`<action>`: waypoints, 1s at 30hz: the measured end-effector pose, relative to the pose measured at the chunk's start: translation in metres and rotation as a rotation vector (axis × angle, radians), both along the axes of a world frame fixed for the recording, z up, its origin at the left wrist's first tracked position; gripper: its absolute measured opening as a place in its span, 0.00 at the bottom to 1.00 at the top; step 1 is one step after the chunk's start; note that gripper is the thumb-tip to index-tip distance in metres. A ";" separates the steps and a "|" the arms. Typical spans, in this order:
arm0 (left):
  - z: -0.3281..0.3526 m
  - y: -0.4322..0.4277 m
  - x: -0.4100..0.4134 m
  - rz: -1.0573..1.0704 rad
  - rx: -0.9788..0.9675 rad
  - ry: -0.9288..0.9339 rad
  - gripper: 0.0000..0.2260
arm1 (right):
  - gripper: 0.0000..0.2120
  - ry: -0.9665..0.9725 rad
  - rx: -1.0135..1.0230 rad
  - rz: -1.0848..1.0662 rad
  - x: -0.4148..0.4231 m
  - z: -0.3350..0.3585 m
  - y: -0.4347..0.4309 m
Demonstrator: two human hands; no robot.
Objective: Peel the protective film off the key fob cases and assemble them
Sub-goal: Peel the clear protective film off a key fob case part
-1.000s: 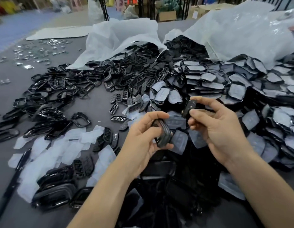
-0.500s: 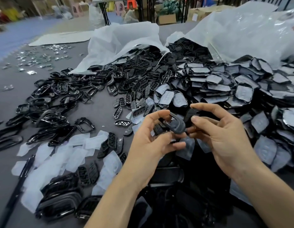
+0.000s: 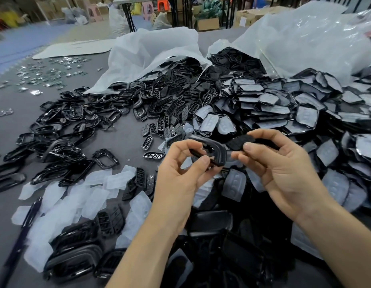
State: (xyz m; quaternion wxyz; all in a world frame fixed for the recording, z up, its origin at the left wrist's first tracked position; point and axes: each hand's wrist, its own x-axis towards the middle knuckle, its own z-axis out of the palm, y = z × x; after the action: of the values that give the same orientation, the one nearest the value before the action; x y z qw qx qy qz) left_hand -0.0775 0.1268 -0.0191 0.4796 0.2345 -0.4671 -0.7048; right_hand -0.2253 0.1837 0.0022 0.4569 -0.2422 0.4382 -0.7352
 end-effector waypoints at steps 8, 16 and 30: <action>0.003 0.001 0.000 0.035 -0.015 -0.037 0.12 | 0.10 -0.015 0.018 0.007 0.000 -0.002 -0.001; 0.006 0.004 0.000 0.044 -0.035 -0.087 0.19 | 0.10 0.012 0.044 0.022 0.002 -0.001 -0.001; 0.004 0.008 -0.004 -0.017 -0.170 -0.155 0.22 | 0.07 0.071 0.073 -0.008 0.005 -0.004 0.000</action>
State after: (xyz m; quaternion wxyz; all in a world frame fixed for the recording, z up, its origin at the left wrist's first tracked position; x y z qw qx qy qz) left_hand -0.0816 0.1346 -0.0153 0.4543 0.2430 -0.5628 -0.6464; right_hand -0.2207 0.1840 -0.0023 0.4465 -0.2496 0.4816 -0.7116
